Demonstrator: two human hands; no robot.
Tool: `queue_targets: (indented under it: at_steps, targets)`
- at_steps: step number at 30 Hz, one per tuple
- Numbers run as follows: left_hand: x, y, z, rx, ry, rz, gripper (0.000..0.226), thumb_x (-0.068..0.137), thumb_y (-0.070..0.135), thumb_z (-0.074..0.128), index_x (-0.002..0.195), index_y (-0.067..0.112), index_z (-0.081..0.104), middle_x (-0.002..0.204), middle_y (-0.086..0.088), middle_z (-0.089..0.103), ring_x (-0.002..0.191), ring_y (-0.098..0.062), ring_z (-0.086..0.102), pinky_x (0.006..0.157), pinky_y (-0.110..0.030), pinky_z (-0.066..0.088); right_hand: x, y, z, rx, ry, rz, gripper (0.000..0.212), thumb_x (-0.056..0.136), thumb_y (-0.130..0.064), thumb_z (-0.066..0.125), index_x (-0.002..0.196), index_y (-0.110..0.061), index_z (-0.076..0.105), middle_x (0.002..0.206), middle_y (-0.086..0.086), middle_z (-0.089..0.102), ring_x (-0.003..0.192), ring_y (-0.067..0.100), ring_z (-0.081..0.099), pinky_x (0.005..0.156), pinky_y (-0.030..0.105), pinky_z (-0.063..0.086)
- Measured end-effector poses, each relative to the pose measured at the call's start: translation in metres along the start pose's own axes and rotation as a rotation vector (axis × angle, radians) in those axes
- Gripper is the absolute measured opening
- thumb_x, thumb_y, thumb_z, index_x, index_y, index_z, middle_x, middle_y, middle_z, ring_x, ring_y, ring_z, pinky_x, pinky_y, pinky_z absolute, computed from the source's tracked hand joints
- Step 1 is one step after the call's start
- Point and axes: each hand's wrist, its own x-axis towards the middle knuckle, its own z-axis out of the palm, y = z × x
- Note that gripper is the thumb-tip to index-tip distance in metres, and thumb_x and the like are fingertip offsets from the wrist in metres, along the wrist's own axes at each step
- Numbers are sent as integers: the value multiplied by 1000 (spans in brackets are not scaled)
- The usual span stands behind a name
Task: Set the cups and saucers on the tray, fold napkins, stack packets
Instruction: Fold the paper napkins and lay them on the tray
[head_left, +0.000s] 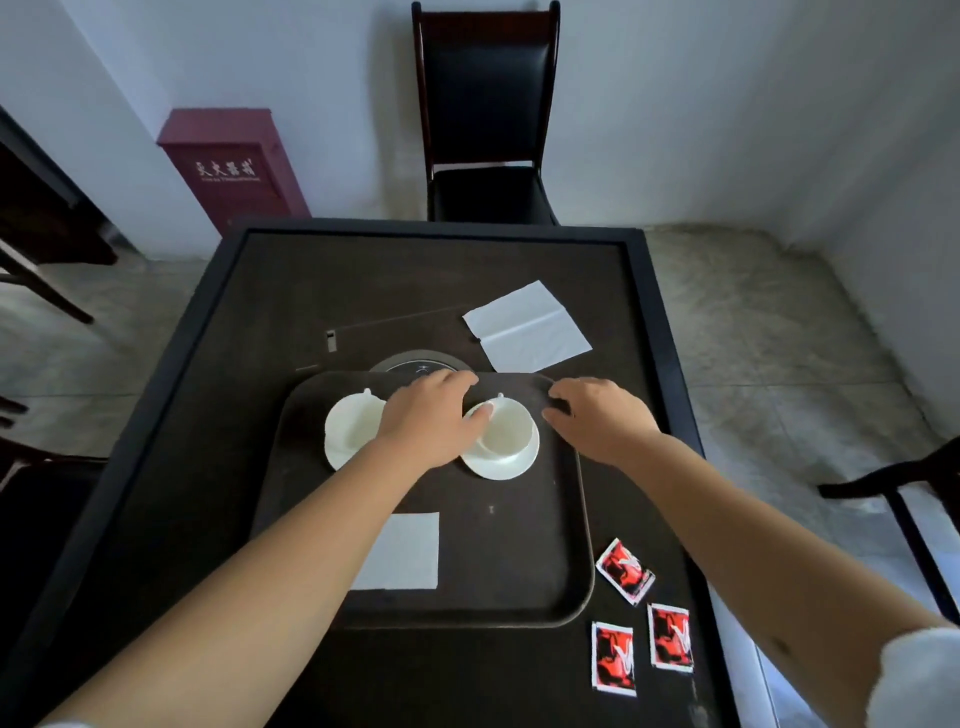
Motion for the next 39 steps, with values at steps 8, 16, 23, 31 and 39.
queue_targets:
  at_steps: [8, 16, 23, 31, 39]
  targets:
    - [92, 0, 22, 14, -21, -25, 44, 92, 50, 50, 130, 28, 50, 120, 3, 60, 105, -22, 59, 69, -34, 45, 95, 41, 8, -173, -85, -49, 35, 93, -47, 46, 118, -26, 57, 114, -3, 62, 97, 23, 59, 68, 33, 44]
    - [187, -13, 84, 69, -93, 3, 50, 91, 46, 54, 134, 22, 46, 133, -4, 51, 117, -27, 51, 83, -43, 50, 186, 74, 47, -211, -77, -55, 35, 94, -39, 46, 125, -23, 52, 125, -2, 58, 108, 23, 55, 77, 36, 46]
    - [237, -32, 128, 197, -2, 101, 55, 84, 49, 53, 131, 23, 45, 143, -6, 36, 131, -28, 32, 97, -45, 36, 238, 116, 75, -168, 6, -46, 54, 92, -40, 52, 142, -25, 38, 150, -1, 35, 133, 24, 32, 104, 40, 33]
    - [283, -74, 126, 119, -65, 362, 66, 78, 41, 44, 143, 28, 36, 159, 3, 19, 148, -15, 2, 116, -49, 11, 234, 152, 93, 69, 324, -124, 55, 89, -57, 46, 130, -22, 54, 122, 3, 54, 110, 26, 44, 92, 41, 38]
    - [297, -71, 135, -42, 61, 39, 76, 86, 60, 36, 153, 26, 22, 164, 0, 12, 149, -18, 2, 117, -43, 12, 257, 151, 91, 75, 287, 260, 67, 85, -67, 41, 143, -33, 40, 146, 0, 40, 135, 28, 26, 107, 49, 25]
